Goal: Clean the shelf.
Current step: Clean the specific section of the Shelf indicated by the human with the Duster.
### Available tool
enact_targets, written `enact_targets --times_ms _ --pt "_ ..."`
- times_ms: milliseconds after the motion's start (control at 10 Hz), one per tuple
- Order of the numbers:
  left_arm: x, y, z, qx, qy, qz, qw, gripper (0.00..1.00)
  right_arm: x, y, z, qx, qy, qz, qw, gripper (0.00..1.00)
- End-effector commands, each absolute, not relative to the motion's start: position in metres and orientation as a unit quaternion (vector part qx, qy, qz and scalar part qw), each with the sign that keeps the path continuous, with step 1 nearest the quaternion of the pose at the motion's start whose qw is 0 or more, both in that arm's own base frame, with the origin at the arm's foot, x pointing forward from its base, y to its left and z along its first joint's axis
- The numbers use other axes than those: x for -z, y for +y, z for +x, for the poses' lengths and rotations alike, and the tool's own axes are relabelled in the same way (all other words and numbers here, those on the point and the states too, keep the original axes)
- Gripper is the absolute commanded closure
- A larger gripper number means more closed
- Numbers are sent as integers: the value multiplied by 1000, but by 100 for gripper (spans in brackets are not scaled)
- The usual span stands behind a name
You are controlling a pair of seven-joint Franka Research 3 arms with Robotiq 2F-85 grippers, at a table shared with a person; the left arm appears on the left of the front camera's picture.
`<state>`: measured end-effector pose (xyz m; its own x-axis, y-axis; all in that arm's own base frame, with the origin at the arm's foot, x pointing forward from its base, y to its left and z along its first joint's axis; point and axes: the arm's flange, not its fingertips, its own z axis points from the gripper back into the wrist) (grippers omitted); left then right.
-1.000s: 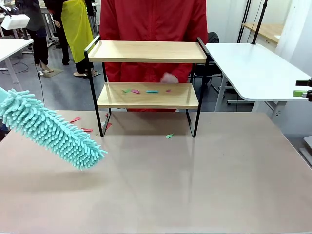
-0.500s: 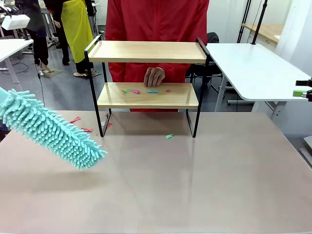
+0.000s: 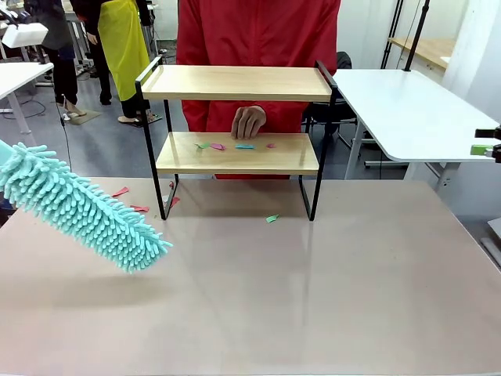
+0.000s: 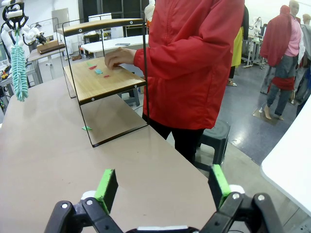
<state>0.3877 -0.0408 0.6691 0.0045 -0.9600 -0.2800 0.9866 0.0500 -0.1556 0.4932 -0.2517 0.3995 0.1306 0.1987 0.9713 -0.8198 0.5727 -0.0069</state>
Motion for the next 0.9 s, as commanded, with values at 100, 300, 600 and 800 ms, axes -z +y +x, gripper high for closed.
enact_targets --times_ms 100,300,600,800 --pt "-673 -39 387 686 155 44 710 87 -403 -250 494 -367 -550 282 695 0" --pt "-673 -39 387 686 155 44 710 87 -403 -250 494 -367 -550 282 695 0" --pt "-662 -52 398 711 144 32 687 87 -403 -250 494 -367 -550 282 695 0" --pt "-645 -65 401 724 92 -10 683 87 -403 -250 494 -367 -550 282 695 0"
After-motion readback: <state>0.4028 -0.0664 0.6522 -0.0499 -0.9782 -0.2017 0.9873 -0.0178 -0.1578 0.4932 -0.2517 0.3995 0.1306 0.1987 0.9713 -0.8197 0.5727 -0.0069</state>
